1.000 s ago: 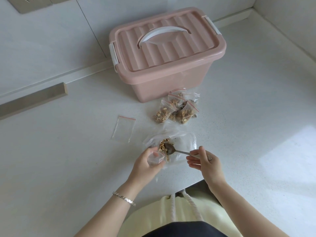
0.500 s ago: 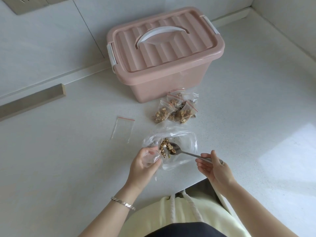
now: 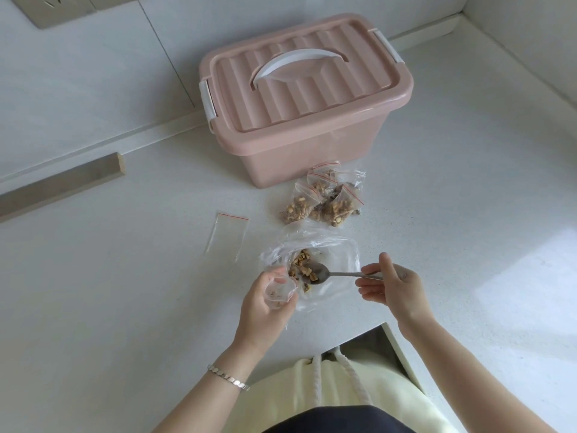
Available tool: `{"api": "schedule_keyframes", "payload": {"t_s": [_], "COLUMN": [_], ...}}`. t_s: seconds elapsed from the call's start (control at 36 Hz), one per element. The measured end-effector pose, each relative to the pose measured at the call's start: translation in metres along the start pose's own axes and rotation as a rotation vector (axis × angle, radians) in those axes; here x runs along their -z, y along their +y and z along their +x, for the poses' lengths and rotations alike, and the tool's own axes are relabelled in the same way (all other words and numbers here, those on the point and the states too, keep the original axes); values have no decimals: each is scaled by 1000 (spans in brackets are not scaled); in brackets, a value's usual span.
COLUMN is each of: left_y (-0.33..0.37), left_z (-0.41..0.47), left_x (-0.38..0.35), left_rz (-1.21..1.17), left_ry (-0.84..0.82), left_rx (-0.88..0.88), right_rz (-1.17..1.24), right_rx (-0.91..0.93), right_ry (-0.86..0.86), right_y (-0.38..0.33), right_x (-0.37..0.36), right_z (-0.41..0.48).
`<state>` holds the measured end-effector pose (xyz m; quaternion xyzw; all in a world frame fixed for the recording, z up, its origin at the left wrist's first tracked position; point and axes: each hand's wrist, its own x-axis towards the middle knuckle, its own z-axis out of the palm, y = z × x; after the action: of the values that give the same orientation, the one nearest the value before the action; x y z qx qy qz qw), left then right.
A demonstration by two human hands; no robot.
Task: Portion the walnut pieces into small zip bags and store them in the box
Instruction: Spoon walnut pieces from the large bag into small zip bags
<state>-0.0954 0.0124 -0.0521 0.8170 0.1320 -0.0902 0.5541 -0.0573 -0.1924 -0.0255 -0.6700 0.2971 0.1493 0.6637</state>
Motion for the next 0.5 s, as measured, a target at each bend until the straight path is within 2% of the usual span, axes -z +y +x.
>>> {"api": "schedule_keyframes", "payload": {"t_s": [0.25,0.5], "left_y": [-8,-13], "left_z": [-3,-4], "left_x": [1,2], "left_rz": [-5,-48], "left_ry": [-35,-16], "left_rx": [66,72], "right_rz": [-197,-133], "right_rx": [74,82], "right_ry": [-22,-8], "right_y": [6,10], "right_x": [-10,-15], "right_z": [-3,-3]}}
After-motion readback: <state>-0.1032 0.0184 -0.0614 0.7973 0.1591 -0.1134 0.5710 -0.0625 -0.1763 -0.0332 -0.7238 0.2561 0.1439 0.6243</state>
